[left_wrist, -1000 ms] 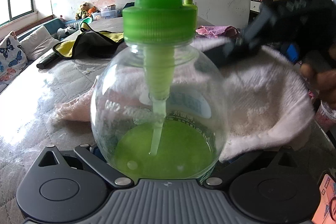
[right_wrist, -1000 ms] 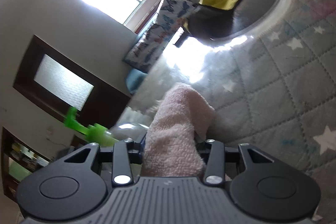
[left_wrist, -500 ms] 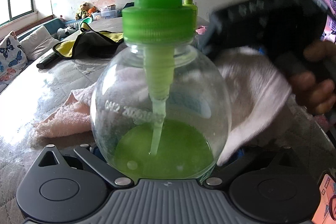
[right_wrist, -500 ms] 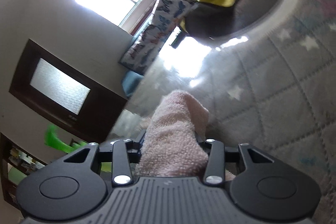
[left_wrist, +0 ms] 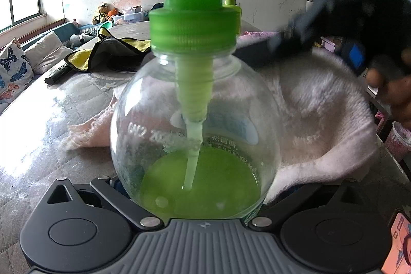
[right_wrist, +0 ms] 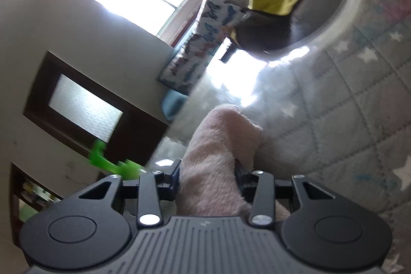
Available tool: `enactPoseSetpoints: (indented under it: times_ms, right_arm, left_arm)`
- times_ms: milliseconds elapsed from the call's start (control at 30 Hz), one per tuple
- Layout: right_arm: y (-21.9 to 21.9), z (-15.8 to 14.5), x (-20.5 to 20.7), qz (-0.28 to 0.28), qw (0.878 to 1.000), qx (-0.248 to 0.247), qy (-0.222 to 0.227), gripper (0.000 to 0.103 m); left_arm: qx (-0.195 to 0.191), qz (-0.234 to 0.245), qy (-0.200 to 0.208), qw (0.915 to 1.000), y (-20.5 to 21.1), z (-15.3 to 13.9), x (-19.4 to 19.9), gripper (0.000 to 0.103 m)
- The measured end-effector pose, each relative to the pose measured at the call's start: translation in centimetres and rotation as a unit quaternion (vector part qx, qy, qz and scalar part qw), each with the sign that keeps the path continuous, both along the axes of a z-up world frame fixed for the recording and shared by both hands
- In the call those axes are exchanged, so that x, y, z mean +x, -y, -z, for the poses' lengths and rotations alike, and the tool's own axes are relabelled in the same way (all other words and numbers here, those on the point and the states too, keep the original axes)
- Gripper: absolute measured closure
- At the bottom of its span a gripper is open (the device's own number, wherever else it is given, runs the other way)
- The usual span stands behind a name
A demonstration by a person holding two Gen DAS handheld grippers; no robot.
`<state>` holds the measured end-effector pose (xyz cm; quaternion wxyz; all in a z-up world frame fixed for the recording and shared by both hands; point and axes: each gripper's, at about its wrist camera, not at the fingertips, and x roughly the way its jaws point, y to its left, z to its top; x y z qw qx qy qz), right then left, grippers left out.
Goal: Clean container
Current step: 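Wipe the bottle body again with the towel in the right tool, then open the right tool to release the pink towel and pull it away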
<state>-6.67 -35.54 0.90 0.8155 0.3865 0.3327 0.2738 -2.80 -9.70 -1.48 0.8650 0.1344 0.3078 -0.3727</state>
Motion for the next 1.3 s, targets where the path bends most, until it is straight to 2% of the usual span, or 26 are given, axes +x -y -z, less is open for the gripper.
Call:
enactPoseSetpoints:
  times_ms: [167, 433, 600, 867, 1033, 1200, 1300]
  right_arm:
    - [-0.2, -0.8, 1.3, 0.004, 1.0, 0.025, 0.013, 0.062]
    - [-0.3, 2.2, 3.3, 0.017, 0.998, 0.035, -0.042, 0.062]
    - [-0.3, 3.2, 3.2, 0.018, 0.998, 0.002, -0.054, 0.063]
    - [0.4, 2.7, 0.8, 0.01, 0.999, -0.023, -0.048, 0.064]
    - [1.4, 1.8, -0.3, 0.01, 0.999, 0.021, -0.037, 0.064]
    - [1.6, -0.7, -0.5, 0.0, 0.997, 0.073, 0.002, 0.067]
    - [1.0, -1.9, -0.2, -0.004, 0.997, 0.073, 0.023, 0.07]
  left_arm:
    - [0.0, 0.0, 0.0, 1.0, 0.0, 0.0, 0.0, 0.0]
    - [0.0, 0.0, 0.0, 1.0, 0.0, 0.0, 0.0, 0.0]
    - [0.0, 0.0, 0.0, 1.0, 0.0, 0.0, 0.0, 0.0]
    - [0.0, 0.0, 0.0, 1.0, 0.0, 0.0, 0.0, 0.0]
    - [0.0, 0.0, 0.0, 1.0, 0.0, 0.0, 0.1, 0.0]
    - [0.0, 0.0, 0.0, 1.0, 0.1, 0.1, 0.2, 0.0]
    - [0.0, 0.0, 0.0, 1.0, 0.1, 0.1, 0.2, 0.0]
